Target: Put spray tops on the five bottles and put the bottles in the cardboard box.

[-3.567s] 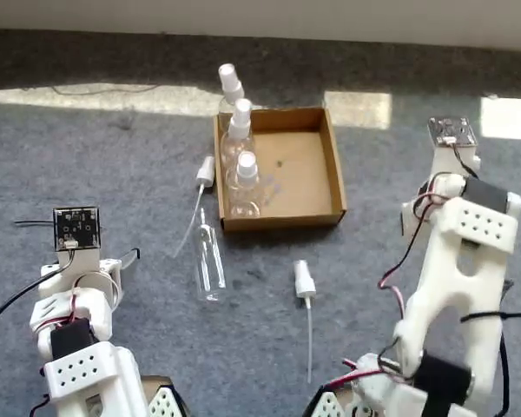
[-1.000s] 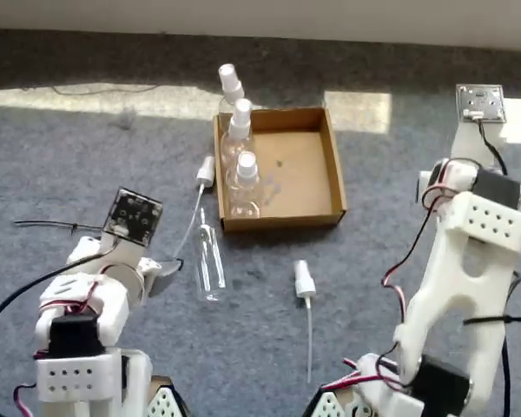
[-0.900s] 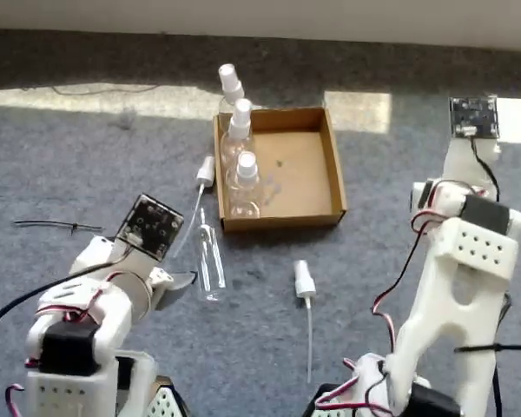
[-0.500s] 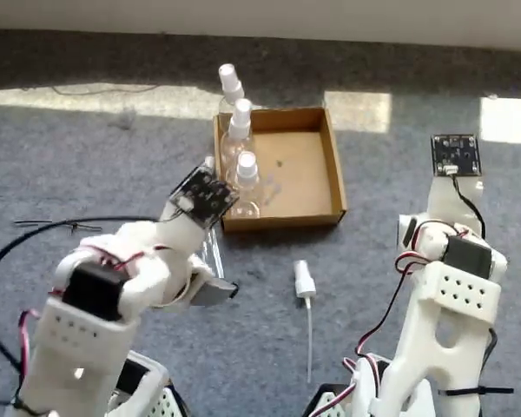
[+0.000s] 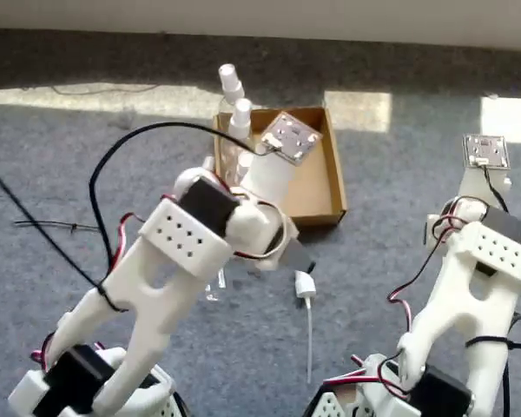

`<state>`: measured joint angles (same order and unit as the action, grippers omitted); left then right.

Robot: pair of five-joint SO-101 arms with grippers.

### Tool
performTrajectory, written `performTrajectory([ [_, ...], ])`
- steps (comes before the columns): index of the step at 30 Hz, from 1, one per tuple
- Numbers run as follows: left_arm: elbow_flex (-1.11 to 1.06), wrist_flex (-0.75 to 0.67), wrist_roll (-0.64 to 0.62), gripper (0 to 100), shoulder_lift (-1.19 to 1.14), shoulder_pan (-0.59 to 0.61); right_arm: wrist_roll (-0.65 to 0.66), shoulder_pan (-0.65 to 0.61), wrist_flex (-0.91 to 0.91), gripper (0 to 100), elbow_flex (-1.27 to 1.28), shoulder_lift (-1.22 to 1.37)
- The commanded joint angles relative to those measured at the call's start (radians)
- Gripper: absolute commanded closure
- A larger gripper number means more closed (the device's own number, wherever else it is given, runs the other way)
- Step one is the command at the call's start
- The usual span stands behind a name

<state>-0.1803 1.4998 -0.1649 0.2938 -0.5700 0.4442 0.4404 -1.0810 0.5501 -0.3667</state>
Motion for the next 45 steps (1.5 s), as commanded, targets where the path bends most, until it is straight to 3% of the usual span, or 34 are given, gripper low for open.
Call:
performTrajectory([
  [1,0.065,-0.072,-0.078,65,-0.153,-0.053,0.012,0.021,-0.005,89.3,-0.085,0.012],
  [12,0.071,-0.19,-0.29,65,-0.453,-0.041,0.069,0.019,-0.005,89.3,-0.087,0.012],
  [22,0.068,-0.31,-0.361,65,-0.547,-0.056,0.069,0.015,-0.001,89.3,-0.082,0.018],
  [30,0.071,-0.316,-0.407,66,-0.622,-0.062,0.071,0.021,-0.001,89.3,-0.084,0.013],
  [39,0.067,-0.316,-0.41,92,-0.628,-0.099,0.071,0.016,-0.001,89.3,-0.082,0.018],
  [45,0.074,-0.308,-0.391,99,-0.616,-0.093,0.071,0.021,-0.001,89.3,-0.081,0.018],
])
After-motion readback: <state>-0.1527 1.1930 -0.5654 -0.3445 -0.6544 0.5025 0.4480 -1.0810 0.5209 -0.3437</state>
